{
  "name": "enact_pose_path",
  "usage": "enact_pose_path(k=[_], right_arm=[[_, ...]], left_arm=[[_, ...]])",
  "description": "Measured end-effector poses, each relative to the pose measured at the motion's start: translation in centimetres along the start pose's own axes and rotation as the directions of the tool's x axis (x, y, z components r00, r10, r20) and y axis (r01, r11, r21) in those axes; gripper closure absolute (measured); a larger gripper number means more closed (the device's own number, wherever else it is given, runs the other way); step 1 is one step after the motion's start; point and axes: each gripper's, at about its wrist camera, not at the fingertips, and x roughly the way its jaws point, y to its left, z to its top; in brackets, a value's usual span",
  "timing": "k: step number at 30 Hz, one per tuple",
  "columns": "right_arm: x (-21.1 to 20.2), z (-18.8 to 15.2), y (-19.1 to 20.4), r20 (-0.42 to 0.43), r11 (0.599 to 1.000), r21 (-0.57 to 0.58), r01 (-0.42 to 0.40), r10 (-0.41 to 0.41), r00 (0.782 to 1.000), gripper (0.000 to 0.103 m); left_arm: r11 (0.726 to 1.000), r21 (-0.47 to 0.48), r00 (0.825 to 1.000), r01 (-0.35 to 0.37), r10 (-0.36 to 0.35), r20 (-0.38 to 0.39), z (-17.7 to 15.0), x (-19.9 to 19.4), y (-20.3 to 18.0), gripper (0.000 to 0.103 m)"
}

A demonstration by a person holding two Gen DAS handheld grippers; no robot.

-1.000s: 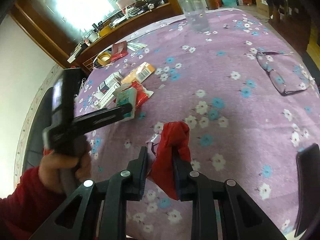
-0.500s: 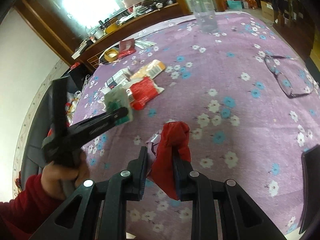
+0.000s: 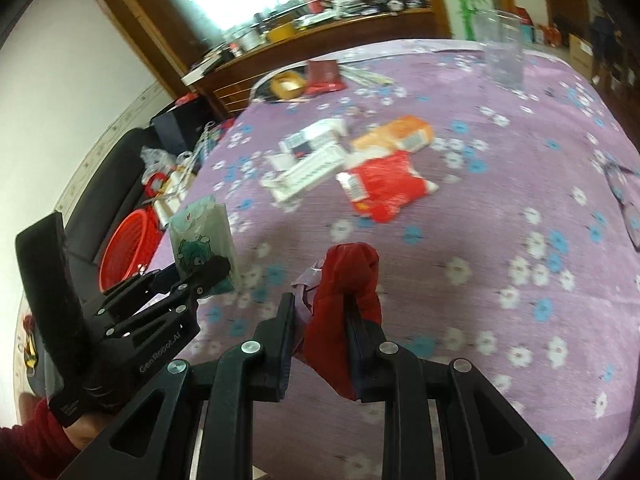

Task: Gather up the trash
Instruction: 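Grasp the teal tissue packet with the left tool, then carry the tissue packet with the left tool while the right tool carries the red wrapper to the basket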

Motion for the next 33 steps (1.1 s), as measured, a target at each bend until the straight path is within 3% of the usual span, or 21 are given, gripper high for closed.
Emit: enact_pose_path(k=[13,33], right_arm=[[2.2,1.0,6.1,-0.016,0.994,-0.092,-0.056,0.055,0.998,0.078],[3.9,2.4,10.4,-0.026,0.981,-0.168,-0.092,0.089,0.996,0.078]], left_arm=[[0.993,-0.051,0.994,-0.104,0.106,0.04,-0.4,-2.7,4.9,0.075],[0.982,-0.094,0.983,-0.163,0.17,0.063,0.0,-3.9,8.6,0.075]])
